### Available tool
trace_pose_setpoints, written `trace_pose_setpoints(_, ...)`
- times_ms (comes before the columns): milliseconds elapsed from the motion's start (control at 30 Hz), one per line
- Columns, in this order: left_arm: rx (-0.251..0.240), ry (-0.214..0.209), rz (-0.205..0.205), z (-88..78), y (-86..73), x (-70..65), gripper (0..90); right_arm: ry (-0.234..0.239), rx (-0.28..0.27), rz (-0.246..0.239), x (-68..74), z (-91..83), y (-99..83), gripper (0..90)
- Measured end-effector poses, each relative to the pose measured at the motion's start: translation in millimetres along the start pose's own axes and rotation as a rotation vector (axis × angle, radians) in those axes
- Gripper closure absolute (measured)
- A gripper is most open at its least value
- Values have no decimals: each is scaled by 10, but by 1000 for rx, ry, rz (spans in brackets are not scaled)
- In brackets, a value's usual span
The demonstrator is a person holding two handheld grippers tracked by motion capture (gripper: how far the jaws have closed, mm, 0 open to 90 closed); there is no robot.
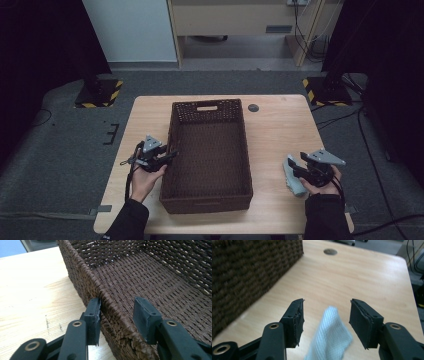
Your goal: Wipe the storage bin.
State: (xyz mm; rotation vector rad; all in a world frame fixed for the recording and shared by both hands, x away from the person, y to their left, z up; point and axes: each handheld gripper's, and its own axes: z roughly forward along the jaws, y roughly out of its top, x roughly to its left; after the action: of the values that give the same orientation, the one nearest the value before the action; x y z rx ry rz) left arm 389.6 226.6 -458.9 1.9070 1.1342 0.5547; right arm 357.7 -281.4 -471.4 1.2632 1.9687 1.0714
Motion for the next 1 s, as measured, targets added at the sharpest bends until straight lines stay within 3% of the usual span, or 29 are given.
trace_pose_setpoints(200, -1, 0, 0, 0, 1, 0, 568, 6, 44, 5, -11, -8, -190, 493)
trace_pose_setpoints(600, 0, -1, -4, 0, 2, 0, 567, 47, 137, 3, -61, 100, -364, 623)
trace_pose_setpoints(833, 3, 3, -1, 0, 7, -5, 575, 73, 213, -11, -35, 138, -360, 827)
trace_pose_setpoints(933, 4, 7, -1, 1, 12, -11, 583, 87, 207, -10, -36, 128, -322, 840)
trace_pose_setpoints(1000, 2, 11, -10, 4, 14, -13, 594, 104, 170, -16, -33, 107, -274, 840)
